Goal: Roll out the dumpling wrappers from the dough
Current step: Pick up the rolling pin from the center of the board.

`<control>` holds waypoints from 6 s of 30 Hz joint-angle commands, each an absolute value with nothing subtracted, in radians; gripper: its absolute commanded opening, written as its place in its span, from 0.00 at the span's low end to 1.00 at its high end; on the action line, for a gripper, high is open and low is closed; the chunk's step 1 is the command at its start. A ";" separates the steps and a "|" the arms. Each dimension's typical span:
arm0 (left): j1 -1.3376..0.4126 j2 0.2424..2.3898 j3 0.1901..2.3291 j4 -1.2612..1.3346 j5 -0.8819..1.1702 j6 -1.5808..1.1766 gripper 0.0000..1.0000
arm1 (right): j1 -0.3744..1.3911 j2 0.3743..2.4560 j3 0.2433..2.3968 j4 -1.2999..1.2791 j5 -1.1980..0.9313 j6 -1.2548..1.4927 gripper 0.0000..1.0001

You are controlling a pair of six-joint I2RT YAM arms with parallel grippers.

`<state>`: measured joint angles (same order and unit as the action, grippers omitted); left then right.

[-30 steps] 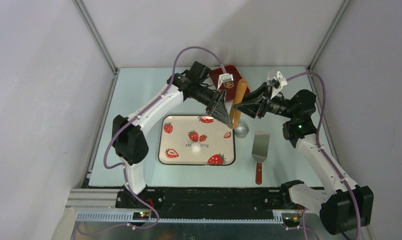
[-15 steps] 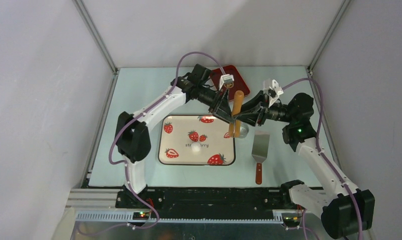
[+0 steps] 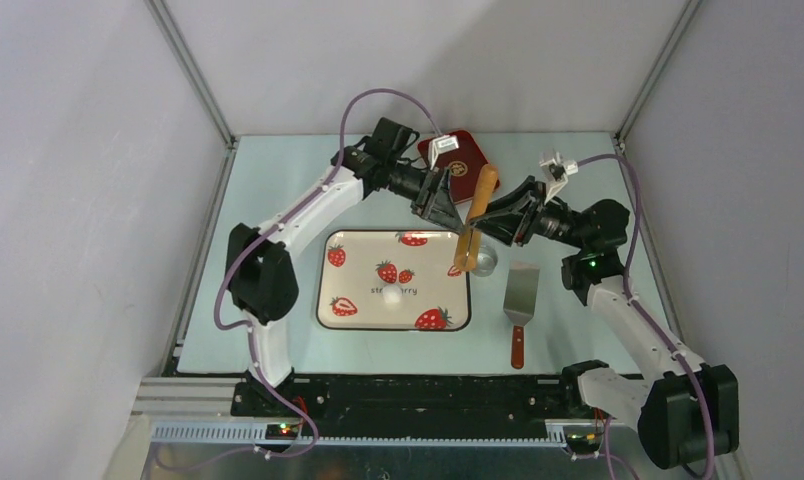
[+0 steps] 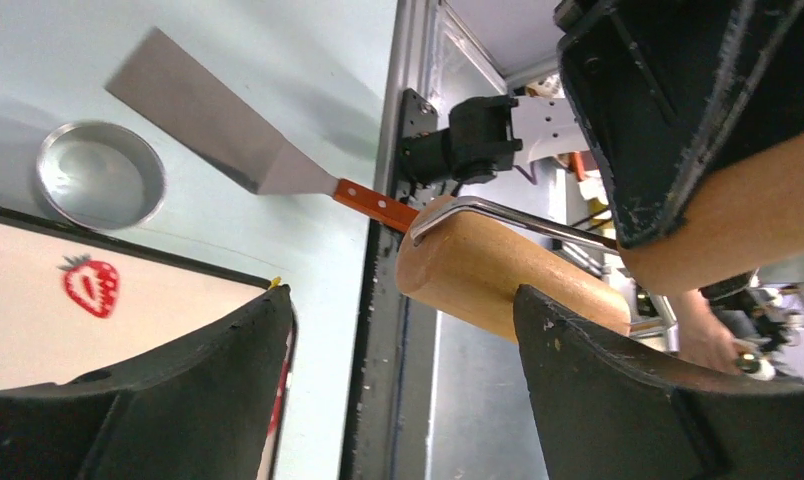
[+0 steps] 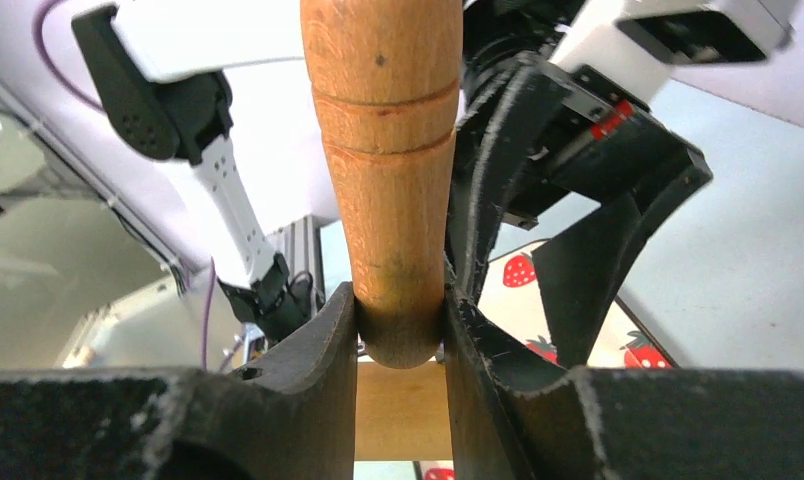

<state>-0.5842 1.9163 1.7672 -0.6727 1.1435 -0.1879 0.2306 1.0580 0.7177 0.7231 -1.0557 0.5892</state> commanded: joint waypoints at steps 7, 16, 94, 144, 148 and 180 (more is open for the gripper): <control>-0.599 1.825 1.883 -0.653 1.132 -0.005 0.82 | 0.203 1.071 0.706 0.958 -0.870 0.892 0.00; -0.638 1.848 1.956 -0.652 1.130 0.032 0.80 | 0.216 1.082 0.700 1.013 -0.881 0.975 0.00; -0.778 1.808 1.778 -0.653 1.268 -0.028 0.00 | 0.280 1.115 0.653 0.924 -0.877 0.558 0.44; -0.537 1.689 1.614 -0.652 1.052 0.113 1.00 | 0.296 1.119 0.949 0.470 -0.860 0.681 0.00; -0.567 1.714 1.646 -0.653 1.087 0.101 1.00 | 0.287 1.109 0.926 0.485 -0.868 0.711 0.00; -0.615 1.795 1.707 -0.654 1.081 0.047 0.96 | 0.293 1.087 0.904 0.476 -0.851 0.660 0.00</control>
<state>-0.6048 1.7695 1.6558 -0.6651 1.1179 0.0666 0.2909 1.1072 0.8917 0.3992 -0.8024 0.6083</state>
